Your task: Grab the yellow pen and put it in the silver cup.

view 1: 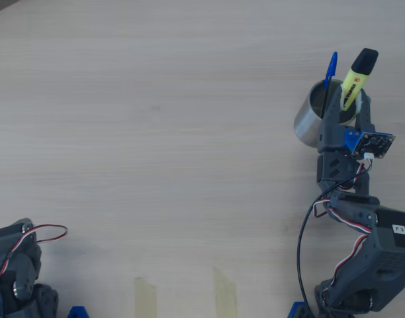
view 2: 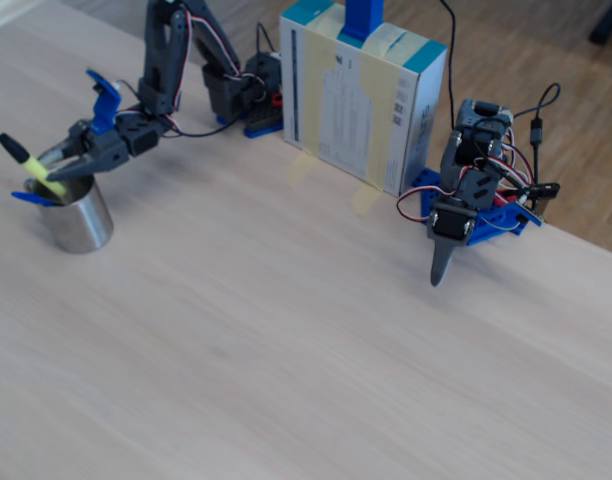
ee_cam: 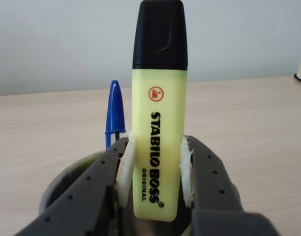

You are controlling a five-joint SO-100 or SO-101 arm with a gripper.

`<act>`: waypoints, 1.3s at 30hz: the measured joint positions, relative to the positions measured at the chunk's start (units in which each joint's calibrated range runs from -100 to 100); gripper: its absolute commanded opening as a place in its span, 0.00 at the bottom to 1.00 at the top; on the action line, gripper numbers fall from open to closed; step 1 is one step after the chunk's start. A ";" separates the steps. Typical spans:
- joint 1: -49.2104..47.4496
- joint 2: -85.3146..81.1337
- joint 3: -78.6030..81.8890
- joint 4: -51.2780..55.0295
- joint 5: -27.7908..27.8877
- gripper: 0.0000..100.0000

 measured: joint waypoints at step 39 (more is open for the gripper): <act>-1.09 0.00 1.89 0.00 0.00 0.11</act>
